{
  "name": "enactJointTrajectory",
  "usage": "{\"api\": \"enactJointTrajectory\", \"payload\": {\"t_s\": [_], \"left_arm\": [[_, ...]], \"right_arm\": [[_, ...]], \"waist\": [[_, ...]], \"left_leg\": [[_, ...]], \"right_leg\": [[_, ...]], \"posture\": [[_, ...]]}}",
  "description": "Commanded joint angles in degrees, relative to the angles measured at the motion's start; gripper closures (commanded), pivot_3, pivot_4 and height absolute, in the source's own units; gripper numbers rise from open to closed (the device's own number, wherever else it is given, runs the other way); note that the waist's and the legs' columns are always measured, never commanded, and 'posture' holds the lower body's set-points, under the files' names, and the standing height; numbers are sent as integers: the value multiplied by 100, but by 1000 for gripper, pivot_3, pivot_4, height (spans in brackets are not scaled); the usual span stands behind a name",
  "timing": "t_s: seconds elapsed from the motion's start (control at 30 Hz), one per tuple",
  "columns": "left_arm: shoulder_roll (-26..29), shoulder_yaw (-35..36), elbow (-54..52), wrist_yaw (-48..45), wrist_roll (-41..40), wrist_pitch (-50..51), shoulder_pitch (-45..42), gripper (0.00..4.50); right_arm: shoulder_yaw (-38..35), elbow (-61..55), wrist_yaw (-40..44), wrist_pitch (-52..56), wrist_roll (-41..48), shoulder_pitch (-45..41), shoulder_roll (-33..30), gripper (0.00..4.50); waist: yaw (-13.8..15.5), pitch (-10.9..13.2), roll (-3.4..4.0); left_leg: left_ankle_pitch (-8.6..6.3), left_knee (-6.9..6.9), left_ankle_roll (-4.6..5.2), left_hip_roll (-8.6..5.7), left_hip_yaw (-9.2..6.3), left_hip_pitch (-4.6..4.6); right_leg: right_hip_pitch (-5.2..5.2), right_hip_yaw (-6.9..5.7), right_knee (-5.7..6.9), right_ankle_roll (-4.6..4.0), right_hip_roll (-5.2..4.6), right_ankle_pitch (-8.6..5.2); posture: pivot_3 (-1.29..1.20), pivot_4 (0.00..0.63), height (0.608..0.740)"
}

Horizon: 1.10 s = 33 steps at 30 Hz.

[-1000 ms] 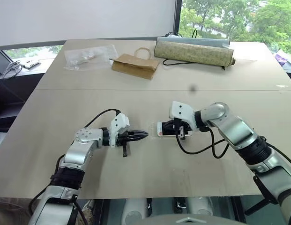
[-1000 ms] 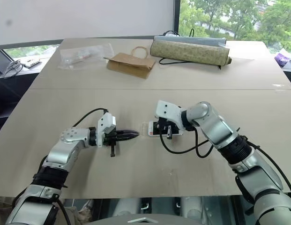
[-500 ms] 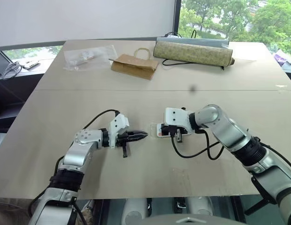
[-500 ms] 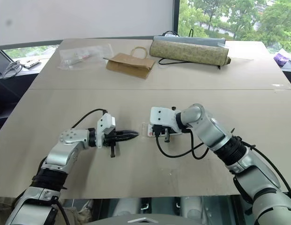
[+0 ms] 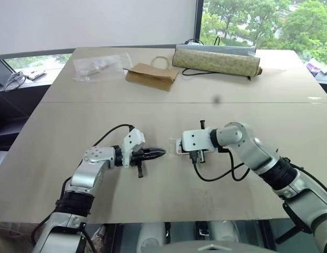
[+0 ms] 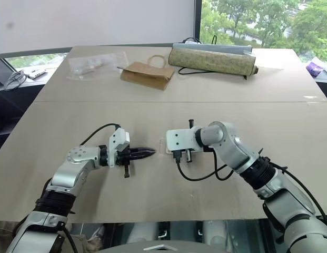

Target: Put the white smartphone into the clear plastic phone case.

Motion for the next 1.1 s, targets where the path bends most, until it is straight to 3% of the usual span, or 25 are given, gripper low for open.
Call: {"api": "enactJointTrajectory", "payload": {"t_s": [0.03,0.27,0.37,0.47,0.6,0.8,1.1], "left_arm": [[53,101,-258,-1,-66,8,19,4469],[48,117,-280,-4,-74,55,34,4469],[28,106,-338,19,-74,89,44,4469],[31,122,-406,36,-93,142,50,4469],[93,187,-424,24,-100,172,86,4469],[118,308,-450,104,-177,343,105,4469],[74,201,-339,96,-116,516,-111,4469]], "right_arm": [[528,664,89,-176,-470,328,-15,4500],[771,1077,83,-574,-1002,492,226,4500],[725,1274,63,-698,-1128,545,393,4500],[272,1273,-22,-632,-862,560,562,4500],[-911,129,375,611,342,688,687,4500],[-1815,-1683,534,2415,1359,786,295,4500],[-2254,-2396,-34,3059,1473,1233,-740,4500]], "waist": [[0,-16,0],[-4,-77,2],[-4,-86,6],[-10,-109,3],[-1,-100,17],[19,-85,22],[21,-48,15]], "left_leg": [[0,0,0,0,0,2],[-1,-2,0,1,1,17],[-3,-24,-1,4,6,95],[-3,-39,-2,3,7,115],[-3,-48,-2,4,4,112],[0,-40,-1,-4,2,-28],[-1,-43,0,-8,2,-29]], "right_leg": [[1,1,1,0,0,-1],[14,2,0,3,-5,-7],[74,5,-10,-7,-23,-22],[82,16,-10,-9,-35,-23],[82,16,-8,-18,-38,-27],[-37,12,-10,-25,-39,-2],[-40,4,-14,-14,-27,-9]], "posture": [[0,150,740],[0,150,740],[0,150,740],[0,150,740],[0,150,740],[0,150,740],[0,150,740]]}}
